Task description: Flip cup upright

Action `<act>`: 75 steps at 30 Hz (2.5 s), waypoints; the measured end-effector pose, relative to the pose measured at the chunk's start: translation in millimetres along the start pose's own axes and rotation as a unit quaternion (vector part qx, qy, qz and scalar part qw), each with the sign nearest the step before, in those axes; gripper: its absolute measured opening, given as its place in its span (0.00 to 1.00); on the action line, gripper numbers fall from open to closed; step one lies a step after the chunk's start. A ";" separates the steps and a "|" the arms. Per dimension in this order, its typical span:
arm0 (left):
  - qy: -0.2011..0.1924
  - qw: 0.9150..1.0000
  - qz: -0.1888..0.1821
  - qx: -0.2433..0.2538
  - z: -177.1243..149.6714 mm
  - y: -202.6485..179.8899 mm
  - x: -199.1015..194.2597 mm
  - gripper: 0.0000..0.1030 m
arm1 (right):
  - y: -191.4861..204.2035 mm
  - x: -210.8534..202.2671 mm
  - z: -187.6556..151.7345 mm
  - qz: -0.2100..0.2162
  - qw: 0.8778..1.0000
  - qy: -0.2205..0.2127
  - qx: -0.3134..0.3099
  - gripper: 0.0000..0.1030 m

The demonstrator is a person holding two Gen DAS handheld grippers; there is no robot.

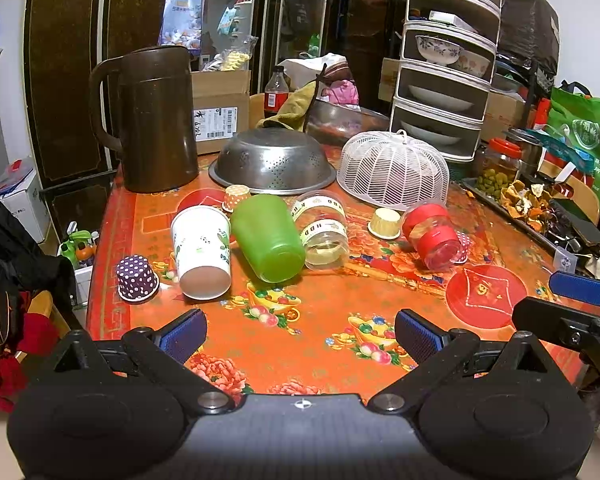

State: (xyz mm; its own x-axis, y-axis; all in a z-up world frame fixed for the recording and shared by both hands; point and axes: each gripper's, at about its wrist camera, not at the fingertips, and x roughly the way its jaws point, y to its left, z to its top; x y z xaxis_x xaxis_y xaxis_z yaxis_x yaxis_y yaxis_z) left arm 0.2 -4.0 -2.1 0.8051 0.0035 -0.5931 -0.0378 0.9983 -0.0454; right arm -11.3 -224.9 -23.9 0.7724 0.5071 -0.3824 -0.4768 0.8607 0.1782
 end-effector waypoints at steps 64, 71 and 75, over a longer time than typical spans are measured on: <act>0.231 0.971 0.058 -0.004 118.5 -76.0 235.7 0.69 | -109.1 -33.7 -45.3 0.004 0.995 0.006 0.103 0.99; 0.225 0.973 0.051 0.013 114.9 -80.7 230.7 0.61 | -107.4 -34.4 -45.8 0.003 0.995 0.007 0.103 0.99; 0.196 0.980 0.026 0.017 120.1 -80.6 198.0 0.61 | -104.8 -34.0 -44.9 0.003 0.995 0.007 0.102 0.99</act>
State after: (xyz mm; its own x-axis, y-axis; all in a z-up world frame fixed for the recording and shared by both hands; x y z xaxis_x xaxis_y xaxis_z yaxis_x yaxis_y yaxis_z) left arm 233.7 -76.6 -19.3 0.5130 0.0391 -0.8575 -0.0477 0.9987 0.0170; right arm -6.4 -334.4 -70.3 0.7638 0.5123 -0.3927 -0.3844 0.8497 0.3609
